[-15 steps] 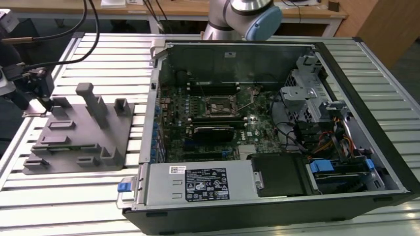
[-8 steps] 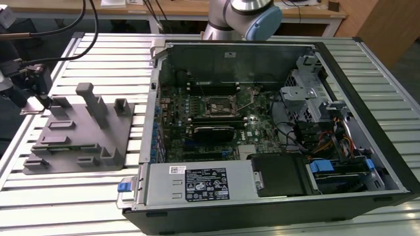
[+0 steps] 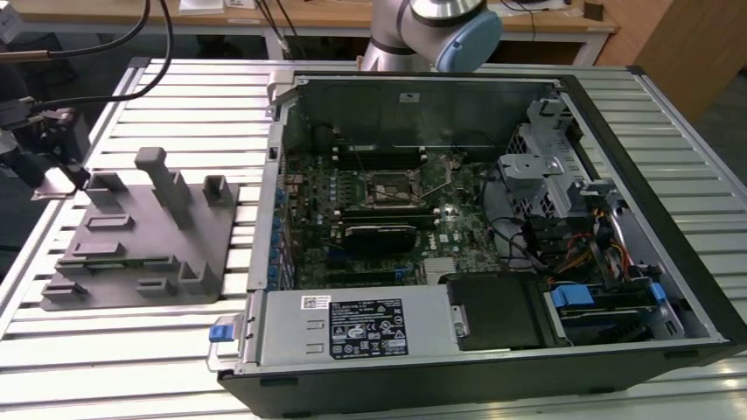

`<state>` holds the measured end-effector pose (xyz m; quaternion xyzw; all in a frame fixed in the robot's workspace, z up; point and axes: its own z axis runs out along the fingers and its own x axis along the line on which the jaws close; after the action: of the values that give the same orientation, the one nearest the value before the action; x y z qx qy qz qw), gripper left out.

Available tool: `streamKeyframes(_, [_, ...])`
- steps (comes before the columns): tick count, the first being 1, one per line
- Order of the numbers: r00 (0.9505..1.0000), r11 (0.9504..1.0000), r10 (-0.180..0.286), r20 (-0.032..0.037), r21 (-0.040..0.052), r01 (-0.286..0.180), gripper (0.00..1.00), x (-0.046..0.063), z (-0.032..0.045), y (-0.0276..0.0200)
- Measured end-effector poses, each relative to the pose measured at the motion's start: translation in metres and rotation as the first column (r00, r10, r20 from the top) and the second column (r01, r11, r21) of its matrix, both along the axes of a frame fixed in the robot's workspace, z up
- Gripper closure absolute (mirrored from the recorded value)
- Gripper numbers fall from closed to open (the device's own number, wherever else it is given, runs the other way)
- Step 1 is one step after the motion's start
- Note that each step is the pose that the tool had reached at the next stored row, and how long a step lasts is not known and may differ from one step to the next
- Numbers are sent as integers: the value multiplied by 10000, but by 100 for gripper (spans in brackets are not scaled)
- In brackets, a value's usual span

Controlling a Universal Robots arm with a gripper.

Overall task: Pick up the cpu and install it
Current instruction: 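Pick up the cpu and move it towards the insertion slot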

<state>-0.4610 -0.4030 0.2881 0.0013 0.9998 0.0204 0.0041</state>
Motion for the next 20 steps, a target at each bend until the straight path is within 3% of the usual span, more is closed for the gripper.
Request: streamKeyframes(20, [10000,10000,0,0,0,0,47,-1,221,11])
